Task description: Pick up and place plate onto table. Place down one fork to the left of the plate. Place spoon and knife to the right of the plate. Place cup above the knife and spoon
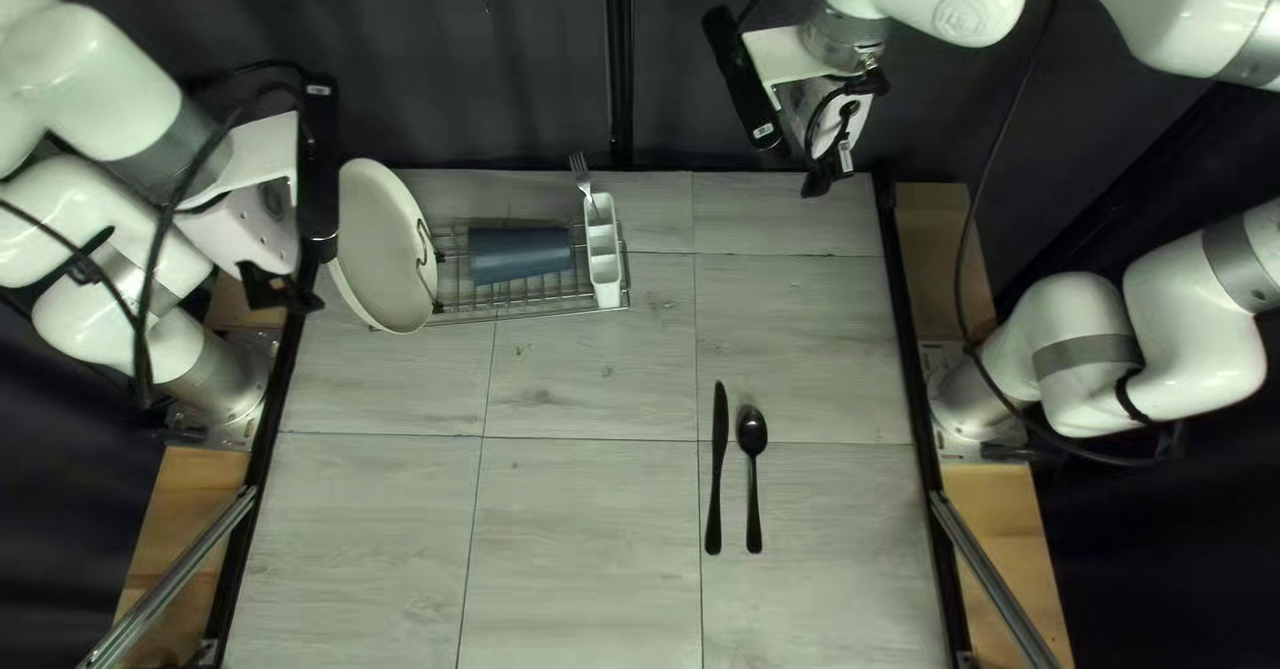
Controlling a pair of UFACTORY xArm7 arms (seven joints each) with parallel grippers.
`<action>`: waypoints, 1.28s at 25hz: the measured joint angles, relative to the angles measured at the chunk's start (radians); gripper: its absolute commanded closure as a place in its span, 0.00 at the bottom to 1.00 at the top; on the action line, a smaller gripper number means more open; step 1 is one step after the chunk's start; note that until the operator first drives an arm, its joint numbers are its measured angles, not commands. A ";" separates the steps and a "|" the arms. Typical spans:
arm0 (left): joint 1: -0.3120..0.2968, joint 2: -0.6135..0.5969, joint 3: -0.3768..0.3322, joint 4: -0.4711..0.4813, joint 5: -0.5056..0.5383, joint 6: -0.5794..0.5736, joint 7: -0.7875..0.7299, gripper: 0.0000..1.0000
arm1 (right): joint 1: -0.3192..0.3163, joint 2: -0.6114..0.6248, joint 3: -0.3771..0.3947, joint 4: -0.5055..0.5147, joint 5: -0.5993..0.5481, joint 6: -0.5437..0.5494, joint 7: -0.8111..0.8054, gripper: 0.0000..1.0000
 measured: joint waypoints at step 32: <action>0.414 0.166 0.035 -0.041 0.026 0.013 -0.833 0.00 | 0.000 0.000 0.000 0.000 0.000 0.000 0.000 0.00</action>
